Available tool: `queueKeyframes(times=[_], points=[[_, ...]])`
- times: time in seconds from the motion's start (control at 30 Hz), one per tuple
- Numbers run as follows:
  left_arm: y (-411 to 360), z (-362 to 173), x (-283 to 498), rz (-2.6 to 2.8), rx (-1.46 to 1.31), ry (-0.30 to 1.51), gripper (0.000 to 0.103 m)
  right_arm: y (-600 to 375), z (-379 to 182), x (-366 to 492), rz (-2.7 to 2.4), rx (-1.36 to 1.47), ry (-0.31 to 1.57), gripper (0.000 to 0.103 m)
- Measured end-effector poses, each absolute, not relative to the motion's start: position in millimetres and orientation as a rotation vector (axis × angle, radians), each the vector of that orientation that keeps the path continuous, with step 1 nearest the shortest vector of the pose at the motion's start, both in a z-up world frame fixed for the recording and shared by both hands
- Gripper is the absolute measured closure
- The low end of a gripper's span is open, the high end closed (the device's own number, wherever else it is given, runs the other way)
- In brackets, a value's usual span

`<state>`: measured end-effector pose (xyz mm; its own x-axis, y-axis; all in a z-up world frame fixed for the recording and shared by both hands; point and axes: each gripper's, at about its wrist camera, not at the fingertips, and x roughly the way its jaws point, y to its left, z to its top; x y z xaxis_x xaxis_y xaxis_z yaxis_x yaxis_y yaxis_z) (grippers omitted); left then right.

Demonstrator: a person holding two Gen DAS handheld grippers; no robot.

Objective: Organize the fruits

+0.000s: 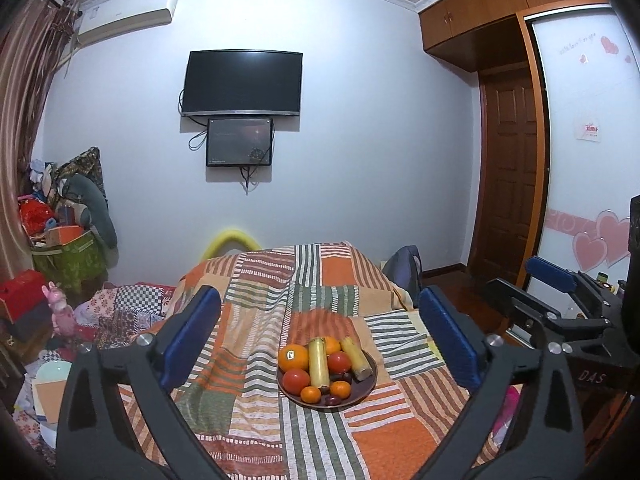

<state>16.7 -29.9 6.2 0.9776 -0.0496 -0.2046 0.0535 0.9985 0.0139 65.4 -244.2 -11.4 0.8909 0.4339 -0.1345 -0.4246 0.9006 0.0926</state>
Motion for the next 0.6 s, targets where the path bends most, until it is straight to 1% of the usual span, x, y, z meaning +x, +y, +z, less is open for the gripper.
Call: queueKeyframes(times=[0.1, 0.6], points=[[-29.0, 5.1, 17.7, -0.052, 0.015, 0.21, 0.0, -244.7, -12.3, 64.0, 0.442, 0.063, 0.155, 0.0], [-28.5, 3.0, 19.1, -0.052, 0.014, 0.213, 0.0, -245.0, -15.1, 63.2, 0.451, 0.059, 0.167, 0.0]])
